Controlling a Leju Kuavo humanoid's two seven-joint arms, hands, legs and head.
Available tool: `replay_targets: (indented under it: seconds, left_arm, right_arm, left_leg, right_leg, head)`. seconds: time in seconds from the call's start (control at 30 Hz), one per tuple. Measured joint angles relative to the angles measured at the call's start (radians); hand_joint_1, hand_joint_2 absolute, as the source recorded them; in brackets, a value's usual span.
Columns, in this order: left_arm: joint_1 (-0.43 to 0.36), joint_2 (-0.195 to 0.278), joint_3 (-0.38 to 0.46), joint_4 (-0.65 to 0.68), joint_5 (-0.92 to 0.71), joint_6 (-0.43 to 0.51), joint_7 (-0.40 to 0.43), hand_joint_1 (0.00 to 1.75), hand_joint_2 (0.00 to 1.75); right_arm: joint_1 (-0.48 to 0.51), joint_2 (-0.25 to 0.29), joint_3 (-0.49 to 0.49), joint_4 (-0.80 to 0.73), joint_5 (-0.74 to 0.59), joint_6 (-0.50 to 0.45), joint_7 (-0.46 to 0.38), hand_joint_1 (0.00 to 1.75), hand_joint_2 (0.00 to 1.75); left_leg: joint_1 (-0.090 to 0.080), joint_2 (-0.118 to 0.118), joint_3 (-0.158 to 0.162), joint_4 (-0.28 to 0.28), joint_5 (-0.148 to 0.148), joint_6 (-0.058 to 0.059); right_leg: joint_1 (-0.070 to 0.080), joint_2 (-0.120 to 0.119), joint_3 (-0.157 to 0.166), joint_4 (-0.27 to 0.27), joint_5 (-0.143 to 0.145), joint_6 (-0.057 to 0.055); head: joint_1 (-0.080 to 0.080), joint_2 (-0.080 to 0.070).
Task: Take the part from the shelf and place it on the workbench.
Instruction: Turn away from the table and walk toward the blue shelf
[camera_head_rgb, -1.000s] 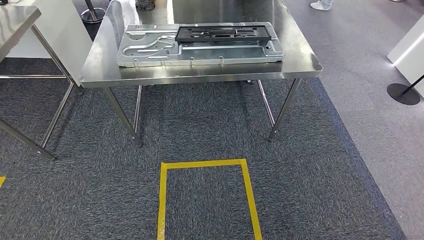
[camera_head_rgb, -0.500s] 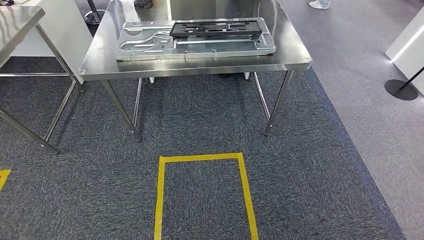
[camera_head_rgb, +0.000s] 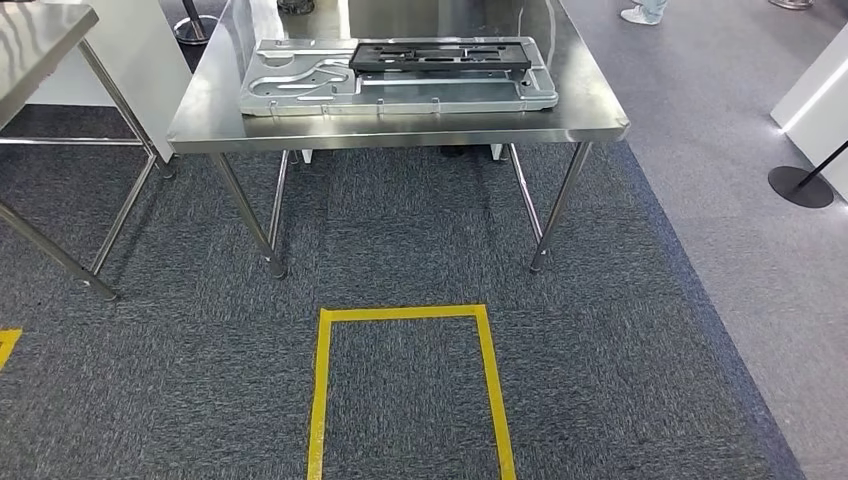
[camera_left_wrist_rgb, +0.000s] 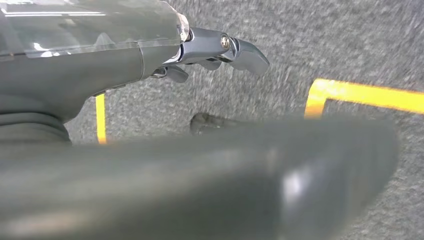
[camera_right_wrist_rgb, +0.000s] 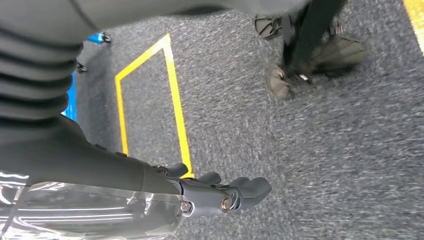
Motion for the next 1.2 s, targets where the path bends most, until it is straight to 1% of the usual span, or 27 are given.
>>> replay_targets:
  seconds: [0.03,0.07,0.13,0.27,0.37,0.47,0.57,0.6,0.7,1.2]
  left_arm:
    - [-0.001,0.002,0.0,0.0,0.002,0.002,0.005,0.0,1.75]
    - [-0.001,0.002,0.0,0.0,0.004,0.006,0.01,0.0,1.75]
    - [-0.002,0.002,0.0,0.0,0.008,0.011,0.016,0.0,1.75]
    - [-0.003,0.002,0.001,0.0,0.013,0.016,0.028,0.0,1.75]
    - [-0.001,0.002,-0.012,0.0,0.031,0.018,0.042,0.0,1.75]
    - [0.007,0.003,-0.054,0.0,0.071,0.019,0.056,0.0,1.75]
    - [0.016,0.007,-0.101,-0.001,0.117,0.023,0.069,0.0,0.44]
    - [0.019,0.008,-0.119,-0.001,0.132,0.023,0.074,0.0,0.0]
    - [0.03,0.013,-0.177,-0.004,0.179,0.025,0.088,0.0,0.0]
    - [0.093,0.04,-0.518,-0.047,0.445,0.035,0.164,0.0,0.0]
  right_arm:
    - [-0.001,0.001,-0.002,0.002,0.0,0.0,0.006,0.0,0.44]
    - [-0.002,0.001,-0.004,0.002,0.001,0.0,0.009,0.0,0.0]
    - [-0.002,0.0,-0.008,0.002,0.002,0.001,0.01,0.0,0.0]
    - [-0.002,-0.002,-0.012,0.002,0.006,0.004,0.009,0.0,1.75]
    - [-0.001,-0.005,-0.001,0.002,-0.006,0.005,0.013,0.0,1.75]
    - [0.005,-0.012,0.037,0.0,-0.043,0.013,0.02,0.0,1.75]
    - [0.013,-0.018,0.083,-0.004,-0.085,0.021,0.023,0.0,1.75]
    - [0.016,-0.02,0.1,-0.006,-0.099,0.022,0.024,0.0,1.31]
    - [0.025,-0.025,0.154,-0.012,-0.142,0.028,0.028,0.0,0.0]
    - [0.079,-0.05,0.473,-0.058,-0.384,0.067,0.045,0.0,0.0]
  left_leg:
    - [-0.003,-0.001,-0.004,0.005,-0.002,-0.005]
    - [-0.003,-0.002,-0.007,0.007,-0.002,-0.007]
    - [-0.001,-0.003,-0.007,0.003,0.001,-0.012]
    - [0.003,-0.003,-0.007,-0.002,0.005,-0.019]
    - [0.005,-0.003,-0.007,-0.002,0.007,-0.022]
    - [0.005,-0.003,-0.007,-0.002,0.007,-0.022]
    - [0.005,-0.003,-0.007,-0.001,0.007,-0.022]
    - [0.005,-0.003,-0.008,-0.001,0.007,-0.022]
    - [0.004,-0.003,-0.008,0.0,0.007,-0.022]
    - [0.004,-0.003,-0.01,0.001,0.007,-0.022]
  right_leg:
    - [0.001,0.003,0.002,-0.01,-0.002,-0.006]
    - [0.003,0.005,-0.001,-0.008,0.001,-0.017]
    - [0.007,0.005,-0.004,-0.007,-0.001,-0.02]
    - [0.013,0.004,-0.005,-0.006,0.001,-0.026]
    - [0.014,0.004,-0.005,-0.006,0.002,-0.028]
    - [0.014,0.004,-0.005,-0.006,0.002,-0.028]
    - [0.014,0.004,-0.005,-0.006,0.002,-0.028]
    - [0.014,0.004,-0.004,-0.006,0.003,-0.028]
    - [0.014,0.004,-0.004,-0.006,0.003,-0.028]
    - [0.014,0.004,-0.005,-0.006,0.003,-0.028]
  head:
    - [0.0,0.0]
    - [-0.001,0.0]
    - [-0.001,0.0]
    - [-0.001,0.0]
    - [-0.001,0.0]
    - [-0.001,0.0]
    - [-0.001,0.0]
    - [-0.001,0.0]
    - [-0.001,0.0]
    - [-0.001,0.0]
